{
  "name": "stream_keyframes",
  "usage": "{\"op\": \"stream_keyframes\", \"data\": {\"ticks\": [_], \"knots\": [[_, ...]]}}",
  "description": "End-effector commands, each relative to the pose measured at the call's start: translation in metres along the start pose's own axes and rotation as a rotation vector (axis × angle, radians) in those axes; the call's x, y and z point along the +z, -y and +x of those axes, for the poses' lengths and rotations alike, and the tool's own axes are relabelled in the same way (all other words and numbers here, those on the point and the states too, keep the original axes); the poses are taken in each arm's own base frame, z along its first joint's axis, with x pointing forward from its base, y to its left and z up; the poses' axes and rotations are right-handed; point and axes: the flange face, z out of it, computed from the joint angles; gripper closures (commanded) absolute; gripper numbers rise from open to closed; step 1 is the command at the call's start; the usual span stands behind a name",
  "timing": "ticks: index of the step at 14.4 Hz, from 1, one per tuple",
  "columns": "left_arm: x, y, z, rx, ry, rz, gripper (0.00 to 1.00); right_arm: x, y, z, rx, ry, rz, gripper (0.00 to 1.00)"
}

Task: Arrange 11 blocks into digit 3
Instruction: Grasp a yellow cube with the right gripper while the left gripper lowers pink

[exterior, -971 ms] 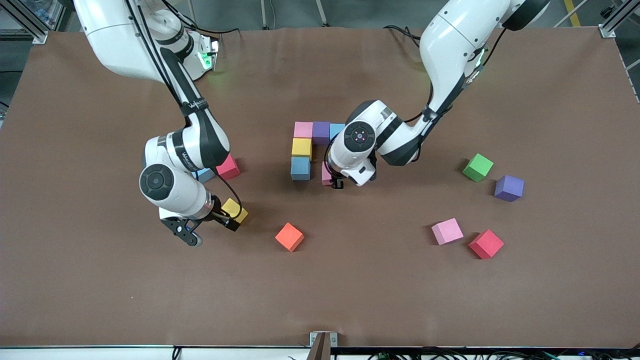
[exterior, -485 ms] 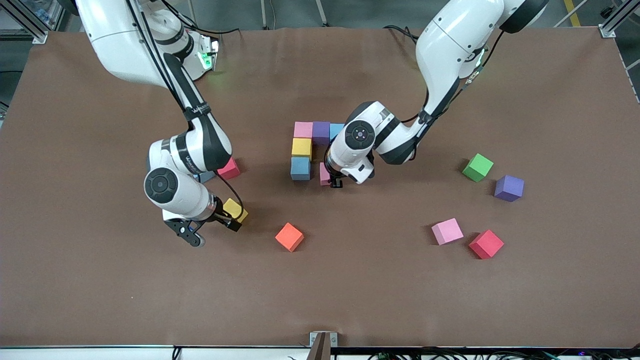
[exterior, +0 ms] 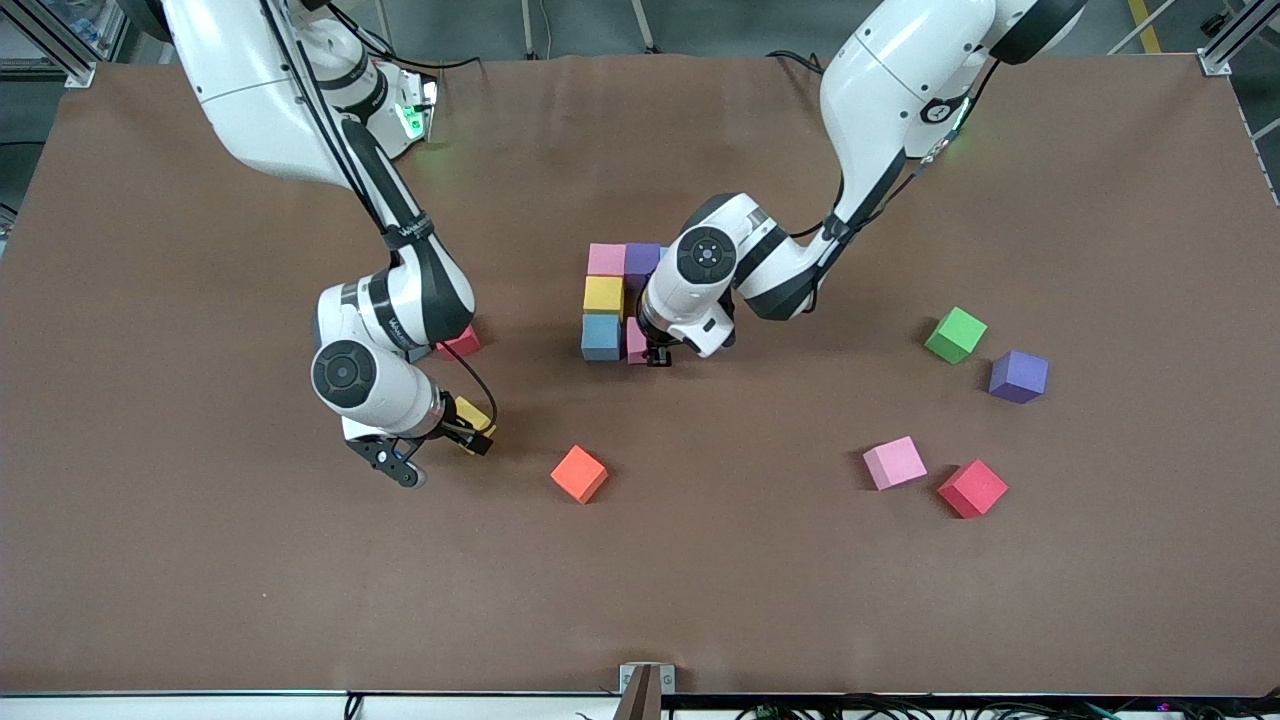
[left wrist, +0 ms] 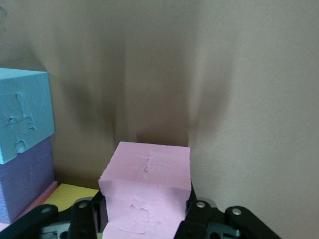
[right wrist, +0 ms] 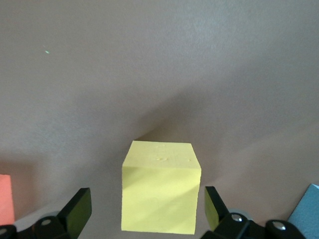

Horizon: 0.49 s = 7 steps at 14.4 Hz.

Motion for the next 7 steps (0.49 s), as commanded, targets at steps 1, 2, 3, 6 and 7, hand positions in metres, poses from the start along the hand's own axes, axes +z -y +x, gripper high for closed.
{"op": "stream_keyframes", "data": {"ticks": [1,2,3,6,7], "knots": [[-0.001,0.003,0.004,-0.001,-0.003,-0.017,0.69,0.006,-0.003,-0.005,-0.014,-0.005,0.006,0.00],[0.000,0.004,0.003,0.001,-0.002,-0.018,0.69,0.009,-0.004,-0.005,-0.013,-0.009,0.009,0.00],[0.000,0.004,0.002,0.002,0.006,-0.024,0.70,0.010,-0.003,-0.006,-0.016,-0.016,0.016,0.01],[0.002,0.008,-0.003,0.013,0.022,-0.035,0.70,0.019,-0.004,-0.012,-0.022,-0.025,0.021,0.08],[0.003,0.009,-0.003,0.017,0.021,-0.036,0.70,0.019,-0.005,-0.012,-0.021,-0.025,0.020,0.11]]}}
